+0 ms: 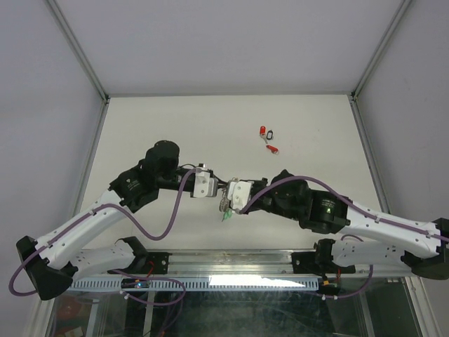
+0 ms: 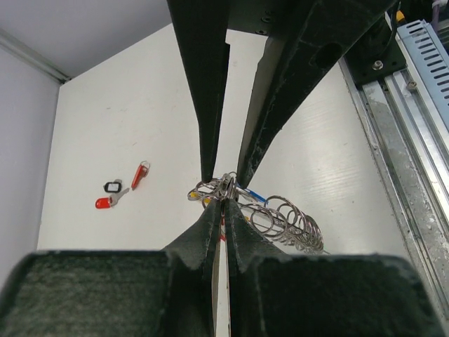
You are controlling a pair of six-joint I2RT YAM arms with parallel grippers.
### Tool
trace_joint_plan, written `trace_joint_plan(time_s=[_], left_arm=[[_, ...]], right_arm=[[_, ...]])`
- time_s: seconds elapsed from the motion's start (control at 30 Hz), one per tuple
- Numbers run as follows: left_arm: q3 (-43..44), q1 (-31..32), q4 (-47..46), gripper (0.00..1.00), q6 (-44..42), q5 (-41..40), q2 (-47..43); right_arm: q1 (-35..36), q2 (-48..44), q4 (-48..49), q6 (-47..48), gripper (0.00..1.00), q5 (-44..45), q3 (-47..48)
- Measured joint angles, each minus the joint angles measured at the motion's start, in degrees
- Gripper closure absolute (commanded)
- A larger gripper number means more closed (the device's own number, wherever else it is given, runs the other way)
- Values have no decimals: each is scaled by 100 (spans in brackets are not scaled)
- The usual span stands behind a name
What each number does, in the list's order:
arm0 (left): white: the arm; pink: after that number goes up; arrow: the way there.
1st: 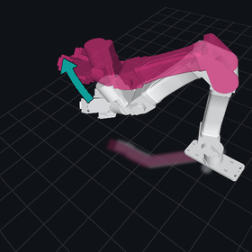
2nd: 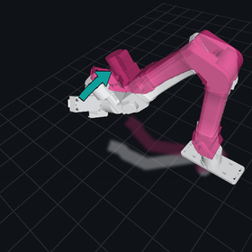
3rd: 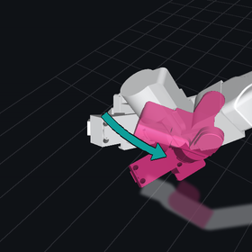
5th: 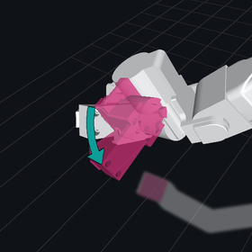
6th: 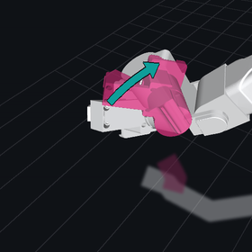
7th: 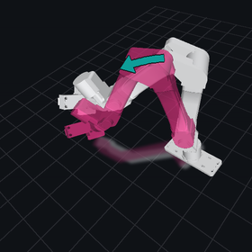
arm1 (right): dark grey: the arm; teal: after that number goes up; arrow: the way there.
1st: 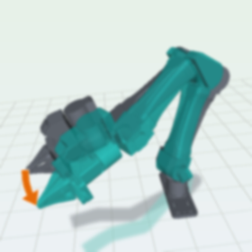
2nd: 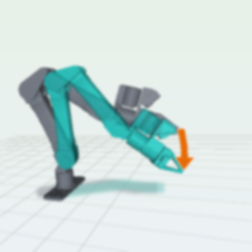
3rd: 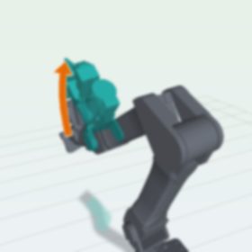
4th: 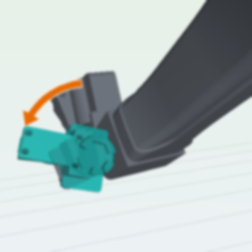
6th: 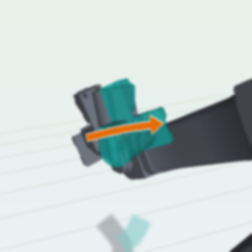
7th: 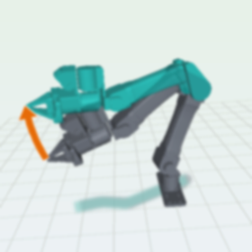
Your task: Put the keys on the keyring
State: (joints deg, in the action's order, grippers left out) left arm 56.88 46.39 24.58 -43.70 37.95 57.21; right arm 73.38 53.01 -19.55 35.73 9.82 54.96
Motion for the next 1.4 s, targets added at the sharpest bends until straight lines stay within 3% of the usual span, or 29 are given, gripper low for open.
trace_joint_plan(time_s=[0.73, 1.0, 1.4], left_arm=[[420, 0, 756, 100, -667, -44, 245], [428, -2, 765, 100, -673, -39, 245], [428, 0, 723, 100, -640, -31, 243]], right_arm=[[-354, 625, -994, -636, 86, -376, 684], [-439, 645, -970, -708, 100, -605, 686], [-706, 544, -802, -988, 100, -933, 544]])
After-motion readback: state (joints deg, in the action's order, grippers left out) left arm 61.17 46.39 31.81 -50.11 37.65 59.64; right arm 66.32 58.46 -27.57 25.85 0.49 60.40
